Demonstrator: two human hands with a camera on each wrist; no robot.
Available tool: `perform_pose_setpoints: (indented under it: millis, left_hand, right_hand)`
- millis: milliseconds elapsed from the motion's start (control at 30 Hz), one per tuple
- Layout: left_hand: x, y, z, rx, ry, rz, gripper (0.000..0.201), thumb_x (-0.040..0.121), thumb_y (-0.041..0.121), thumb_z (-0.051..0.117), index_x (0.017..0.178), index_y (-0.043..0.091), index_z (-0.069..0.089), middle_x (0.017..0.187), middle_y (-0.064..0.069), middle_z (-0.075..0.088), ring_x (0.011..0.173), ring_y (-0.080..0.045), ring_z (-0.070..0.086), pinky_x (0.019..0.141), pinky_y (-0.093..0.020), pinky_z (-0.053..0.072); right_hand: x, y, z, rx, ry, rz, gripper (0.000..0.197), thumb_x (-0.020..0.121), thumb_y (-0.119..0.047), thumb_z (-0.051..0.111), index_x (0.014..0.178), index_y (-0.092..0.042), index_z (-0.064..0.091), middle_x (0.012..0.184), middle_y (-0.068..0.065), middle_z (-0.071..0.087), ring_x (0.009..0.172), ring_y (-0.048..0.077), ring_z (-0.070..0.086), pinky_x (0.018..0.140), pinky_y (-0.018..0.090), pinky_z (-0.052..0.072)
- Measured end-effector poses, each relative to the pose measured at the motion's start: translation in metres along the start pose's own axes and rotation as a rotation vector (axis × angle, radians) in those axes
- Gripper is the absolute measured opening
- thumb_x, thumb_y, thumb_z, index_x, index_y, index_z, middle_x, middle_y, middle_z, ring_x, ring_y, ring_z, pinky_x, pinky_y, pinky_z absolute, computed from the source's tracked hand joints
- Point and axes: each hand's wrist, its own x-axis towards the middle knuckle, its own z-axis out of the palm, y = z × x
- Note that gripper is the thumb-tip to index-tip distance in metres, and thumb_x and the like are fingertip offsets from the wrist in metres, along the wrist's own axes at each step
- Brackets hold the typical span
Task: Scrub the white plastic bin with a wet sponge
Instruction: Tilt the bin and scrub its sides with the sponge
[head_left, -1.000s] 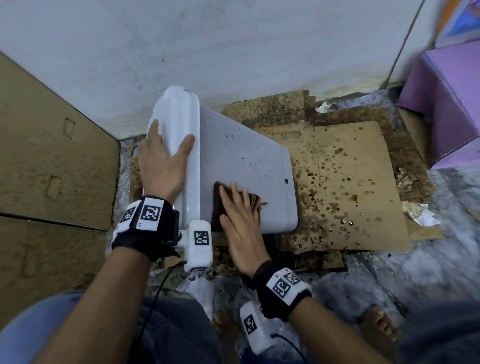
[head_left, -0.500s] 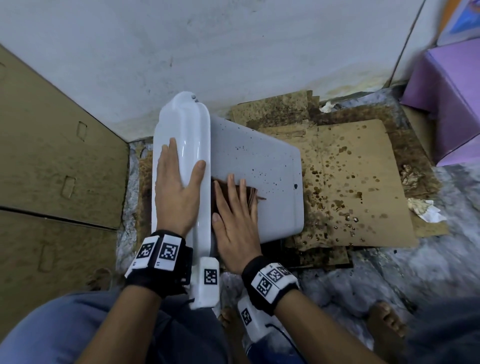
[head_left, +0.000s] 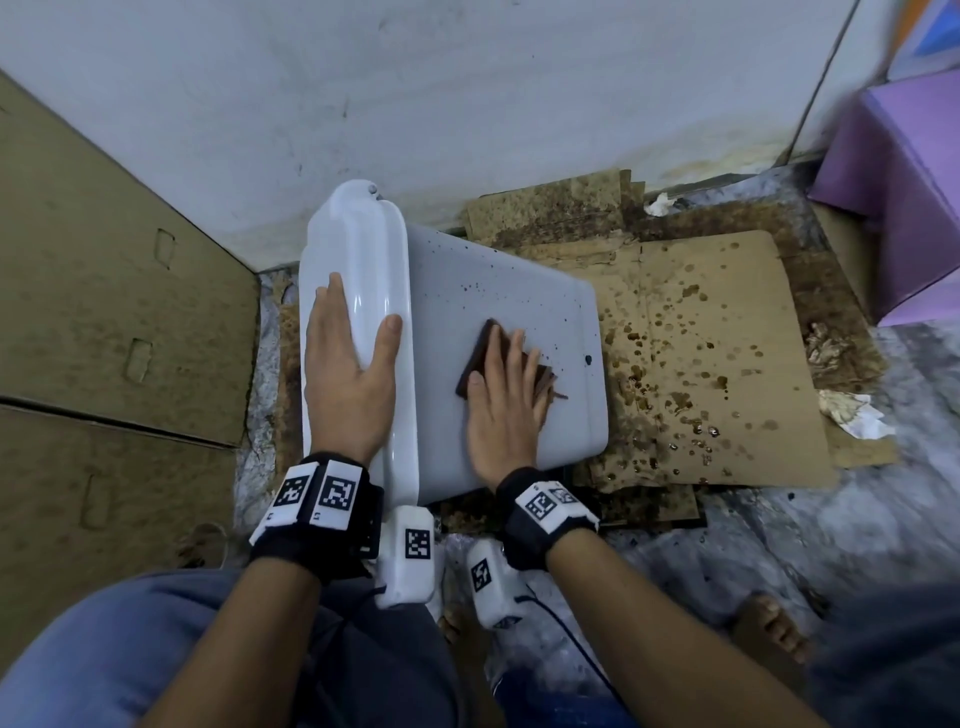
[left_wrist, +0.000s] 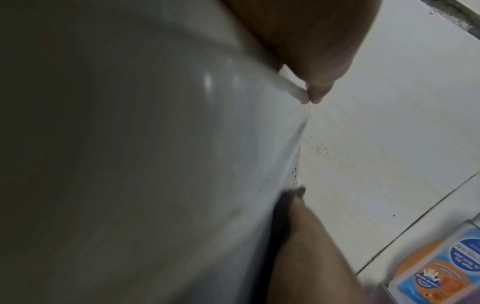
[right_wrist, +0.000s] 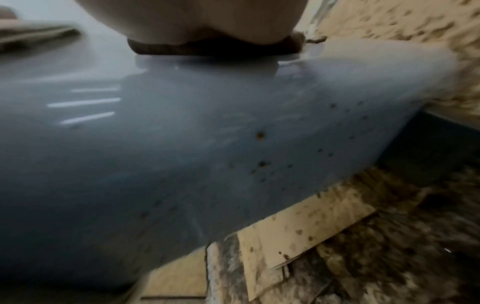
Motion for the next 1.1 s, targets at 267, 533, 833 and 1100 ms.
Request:
perform_pose_setpoints:
  millis: [267, 533, 833, 1100]
  left_hand:
    - [0.0, 0.004, 0.002, -0.001, -0.005, 0.022, 0.068, 0.101, 0.041, 0.048, 0.157, 0.019, 0.018, 0.163, -0.006, 0.021, 0.151, -0.018, 0.015, 0.122, -0.035, 0.013]
    - [0.002, 0.003, 0.004, 0.01, -0.025, -0.009, 0.068, 0.102, 0.043, 0.045, 0.158, 0.021, 0.014, 0.164, -0.003, 0.016, 0.152, -0.014, 0.01, 0.123, -0.033, 0.007]
    - [0.011, 0.006, 0.007, 0.026, -0.02, 0.013, 0.067, 0.102, 0.039, 0.046, 0.157, 0.017, 0.016, 0.164, -0.007, 0.019, 0.151, -0.018, 0.012, 0.123, -0.032, 0.009]
    - [0.004, 0.007, 0.006, 0.036, -0.021, 0.019, 0.067, 0.101, 0.041, 0.046, 0.158, 0.02, 0.016, 0.164, -0.003, 0.019, 0.151, -0.016, 0.013, 0.123, -0.038, 0.012]
  right_hand:
    - [-0.011, -0.017, 0.001, 0.023, -0.011, -0.327, 0.053, 0.099, -0.045, 0.015, 0.148, -0.043, -0.006, 0.162, -0.011, -0.009, 0.148, 0.013, -0.016, 0.119, 0.052, -0.007]
    - [0.035, 0.051, -0.013, 0.037, -0.018, 0.16, 0.054, 0.104, -0.039, 0.02, 0.152, -0.034, -0.005, 0.161, -0.008, -0.013, 0.148, 0.016, -0.014, 0.118, 0.054, -0.005]
    - [0.008, 0.014, -0.009, 0.04, -0.057, -0.109, 0.057, 0.096, -0.049, 0.011, 0.148, -0.04, -0.011, 0.161, -0.011, -0.015, 0.147, 0.012, -0.021, 0.115, 0.039, -0.019]
    - [0.049, 0.081, -0.022, 0.043, -0.009, 0.095, 0.055, 0.102, -0.041, 0.018, 0.152, -0.032, -0.006, 0.16, -0.008, -0.014, 0.148, 0.018, -0.015, 0.118, 0.052, -0.01]
